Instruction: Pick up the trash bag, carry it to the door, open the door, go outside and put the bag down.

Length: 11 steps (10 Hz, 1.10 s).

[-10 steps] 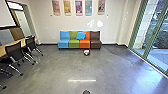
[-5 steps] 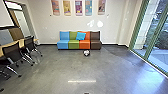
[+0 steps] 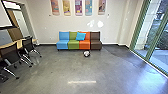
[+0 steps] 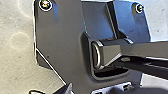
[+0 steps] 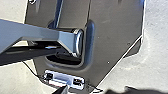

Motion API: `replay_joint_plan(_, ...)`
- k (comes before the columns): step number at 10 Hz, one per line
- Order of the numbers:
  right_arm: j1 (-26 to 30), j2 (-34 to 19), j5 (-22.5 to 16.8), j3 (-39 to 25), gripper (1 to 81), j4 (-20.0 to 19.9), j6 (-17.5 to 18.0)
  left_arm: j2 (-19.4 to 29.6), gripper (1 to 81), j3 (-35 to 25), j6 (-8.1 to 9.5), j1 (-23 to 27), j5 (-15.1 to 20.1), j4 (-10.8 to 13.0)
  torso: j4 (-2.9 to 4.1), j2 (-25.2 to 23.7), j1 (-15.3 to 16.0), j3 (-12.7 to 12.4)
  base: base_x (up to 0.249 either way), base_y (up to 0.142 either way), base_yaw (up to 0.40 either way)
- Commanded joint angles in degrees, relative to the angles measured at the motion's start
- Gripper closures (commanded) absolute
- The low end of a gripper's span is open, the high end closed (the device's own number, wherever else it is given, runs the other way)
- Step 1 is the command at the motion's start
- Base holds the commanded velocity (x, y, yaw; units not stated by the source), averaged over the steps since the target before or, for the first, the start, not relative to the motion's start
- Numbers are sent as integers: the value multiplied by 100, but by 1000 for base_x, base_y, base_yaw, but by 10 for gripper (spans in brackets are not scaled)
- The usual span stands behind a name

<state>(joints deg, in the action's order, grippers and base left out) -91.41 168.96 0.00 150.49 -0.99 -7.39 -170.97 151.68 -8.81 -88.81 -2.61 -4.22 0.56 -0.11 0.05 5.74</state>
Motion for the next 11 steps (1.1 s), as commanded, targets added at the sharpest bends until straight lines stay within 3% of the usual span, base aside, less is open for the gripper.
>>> replay_joint_plan(1,153,-27,-387,5,10,46,-17,-34,10,-15,-24,157,358,35,0,0,0,0,151,0,0)
replay_joint_plan(11,162,9,-431,5,10,20,-8,-69,10,-15,-24,157,358,35,0,0,0,0,164,0,0)
